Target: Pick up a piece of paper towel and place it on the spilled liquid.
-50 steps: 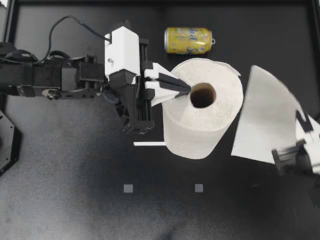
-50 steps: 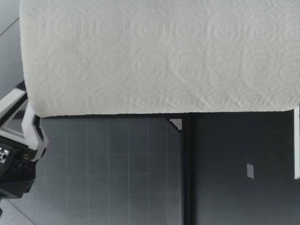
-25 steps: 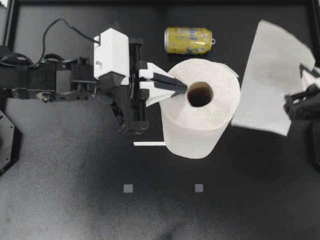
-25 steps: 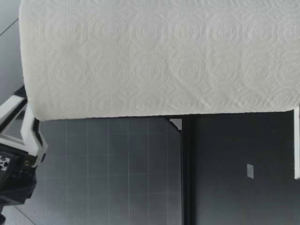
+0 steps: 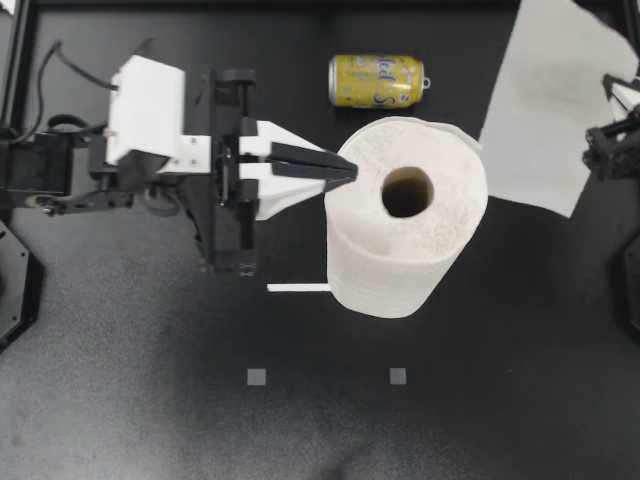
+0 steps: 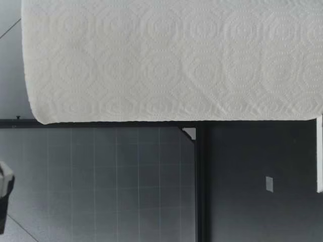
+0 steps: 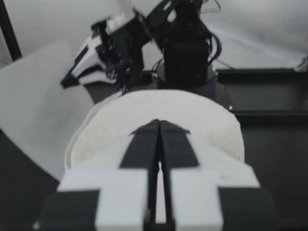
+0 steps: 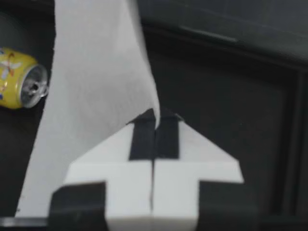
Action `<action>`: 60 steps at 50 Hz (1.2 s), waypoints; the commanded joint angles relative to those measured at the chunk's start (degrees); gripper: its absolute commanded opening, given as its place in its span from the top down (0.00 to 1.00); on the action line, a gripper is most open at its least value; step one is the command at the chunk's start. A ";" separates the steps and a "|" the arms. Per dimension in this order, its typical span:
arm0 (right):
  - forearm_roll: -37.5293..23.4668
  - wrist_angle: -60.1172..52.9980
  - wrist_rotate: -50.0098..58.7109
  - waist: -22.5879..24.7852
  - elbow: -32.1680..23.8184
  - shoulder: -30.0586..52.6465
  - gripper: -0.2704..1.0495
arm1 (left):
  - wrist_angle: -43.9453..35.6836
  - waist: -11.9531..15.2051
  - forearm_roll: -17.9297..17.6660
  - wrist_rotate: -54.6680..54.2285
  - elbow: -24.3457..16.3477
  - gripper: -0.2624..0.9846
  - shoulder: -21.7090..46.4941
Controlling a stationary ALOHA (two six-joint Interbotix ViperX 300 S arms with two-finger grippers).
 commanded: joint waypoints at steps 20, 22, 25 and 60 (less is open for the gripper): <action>-10.46 -17.31 0.53 -17.93 -5.36 17.58 0.90 | -3.34 -0.09 0.18 0.09 -0.09 0.76 -2.72; -11.51 -18.54 0.53 -19.60 -6.15 19.42 0.90 | -3.34 -0.09 0.09 0.09 -0.09 0.76 -2.72; -12.48 -20.21 0.53 -21.27 -7.12 22.15 0.90 | -3.34 -0.09 0.18 0.09 -0.09 0.76 -2.81; -16.00 -23.55 0.18 -30.67 -19.69 44.74 0.89 | -3.34 -0.09 0.18 0.09 1.05 0.76 -3.78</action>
